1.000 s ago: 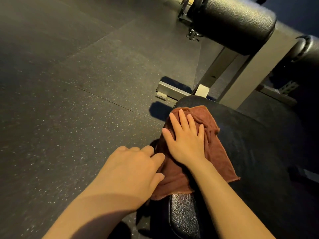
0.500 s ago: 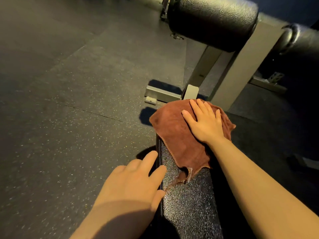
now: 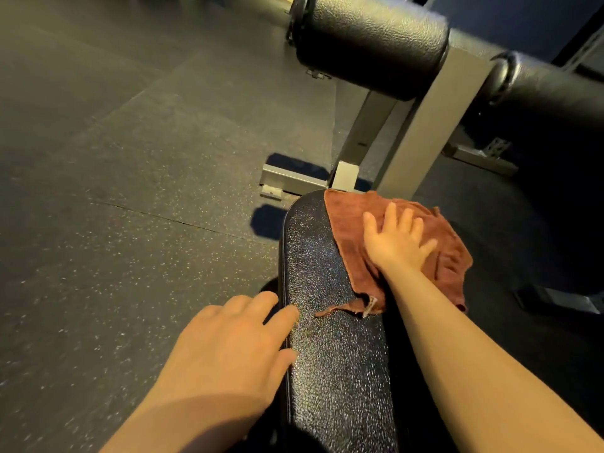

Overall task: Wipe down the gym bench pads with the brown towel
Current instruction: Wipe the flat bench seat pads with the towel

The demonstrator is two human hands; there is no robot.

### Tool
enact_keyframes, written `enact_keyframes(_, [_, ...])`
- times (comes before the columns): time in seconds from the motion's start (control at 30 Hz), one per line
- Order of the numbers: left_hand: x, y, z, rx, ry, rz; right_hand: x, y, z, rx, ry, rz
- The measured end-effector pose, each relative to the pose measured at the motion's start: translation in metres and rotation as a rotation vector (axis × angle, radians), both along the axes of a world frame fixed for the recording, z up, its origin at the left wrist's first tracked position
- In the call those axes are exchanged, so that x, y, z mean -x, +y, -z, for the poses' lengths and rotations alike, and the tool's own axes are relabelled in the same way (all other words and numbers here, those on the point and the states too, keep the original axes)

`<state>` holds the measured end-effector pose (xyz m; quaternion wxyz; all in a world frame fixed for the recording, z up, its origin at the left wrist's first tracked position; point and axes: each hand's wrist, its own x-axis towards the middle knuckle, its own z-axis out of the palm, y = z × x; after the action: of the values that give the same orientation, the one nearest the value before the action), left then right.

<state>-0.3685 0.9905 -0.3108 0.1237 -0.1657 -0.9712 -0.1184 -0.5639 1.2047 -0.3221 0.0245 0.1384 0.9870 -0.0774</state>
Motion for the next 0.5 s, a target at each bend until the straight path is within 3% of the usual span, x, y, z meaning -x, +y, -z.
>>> enact_keyframes(0.27, [0.001, 0.005, -0.008, 0.036, 0.021, -0.027, -0.049, -0.095, 0.009, -0.015, -0.001, -0.403])
enact_keyframes(0.5, [-0.011, -0.011, -0.005, 0.090, 0.078, -0.041, -0.121, -0.079, 0.012, -0.041, 0.023, -0.705])
